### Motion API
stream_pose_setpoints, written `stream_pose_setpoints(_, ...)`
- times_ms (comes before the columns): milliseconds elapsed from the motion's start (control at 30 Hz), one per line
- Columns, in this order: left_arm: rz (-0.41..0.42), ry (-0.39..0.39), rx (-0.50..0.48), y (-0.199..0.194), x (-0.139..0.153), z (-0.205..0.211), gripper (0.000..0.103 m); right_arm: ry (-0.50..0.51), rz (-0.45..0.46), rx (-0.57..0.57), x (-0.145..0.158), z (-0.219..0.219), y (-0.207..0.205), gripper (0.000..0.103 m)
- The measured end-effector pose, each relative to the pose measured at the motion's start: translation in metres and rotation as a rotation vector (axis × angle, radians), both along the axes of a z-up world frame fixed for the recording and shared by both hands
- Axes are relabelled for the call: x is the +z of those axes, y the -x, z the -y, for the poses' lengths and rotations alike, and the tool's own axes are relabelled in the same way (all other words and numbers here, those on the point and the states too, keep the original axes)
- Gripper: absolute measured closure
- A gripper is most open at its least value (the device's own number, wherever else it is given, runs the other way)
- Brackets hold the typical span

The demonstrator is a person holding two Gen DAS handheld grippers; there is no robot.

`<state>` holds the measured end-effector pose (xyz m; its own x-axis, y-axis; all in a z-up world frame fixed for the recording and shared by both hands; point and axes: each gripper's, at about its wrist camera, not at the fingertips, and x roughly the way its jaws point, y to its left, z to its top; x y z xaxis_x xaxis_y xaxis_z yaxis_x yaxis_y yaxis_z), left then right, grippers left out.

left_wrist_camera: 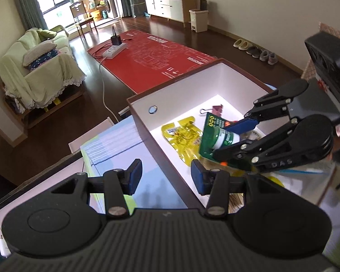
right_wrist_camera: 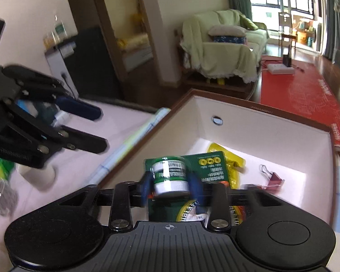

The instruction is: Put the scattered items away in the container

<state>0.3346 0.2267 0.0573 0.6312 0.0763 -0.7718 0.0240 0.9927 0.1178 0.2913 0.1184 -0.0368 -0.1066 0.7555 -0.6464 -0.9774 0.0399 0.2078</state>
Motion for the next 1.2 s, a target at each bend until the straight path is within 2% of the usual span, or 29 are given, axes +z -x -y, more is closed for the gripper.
stream_pose_setpoints(33, 0.001, 0.003, 0.006, -0.002, -0.001, -0.002, 0.061, -0.020, 0.002, -0.018, 0.000, 0.000, 0.000, 0.019)
stream_pose_setpoints(200, -0.001, 0.013, 0.011, -0.008, -0.006, -0.003, 0.058, -0.001, -0.027, -0.020, 0.002, 0.012, -0.007, 0.019)
stream_pose_setpoints(300, -0.012, 0.013, 0.010, -0.008, -0.010, 0.000, 0.058, 0.052, -0.033, -0.035, 0.009, 0.029, -0.013, 0.019)
stream_pose_setpoints(467, -0.015, 0.022, -0.005, -0.005, -0.012, 0.015, 0.051, 0.160, -0.021, -0.086, 0.019, 0.062, -0.020, 0.019)
stream_pose_setpoints(567, -0.011, 0.029, -0.020, -0.003, -0.011, 0.026, 0.047, 0.180, -0.013, -0.126, 0.024, 0.081, -0.021, 0.019)
stream_pose_setpoints(967, -0.017, 0.038, -0.024, 0.003, -0.005, 0.077, 0.027, 0.209, 0.040, -0.227, 0.037, 0.116, -0.019, 0.019)
stream_pose_setpoints(1200, -0.013, 0.010, 0.011, 0.011, 0.001, 0.096, 0.026, 0.211, 0.049, -0.237, 0.042, 0.137, -0.008, 0.019)
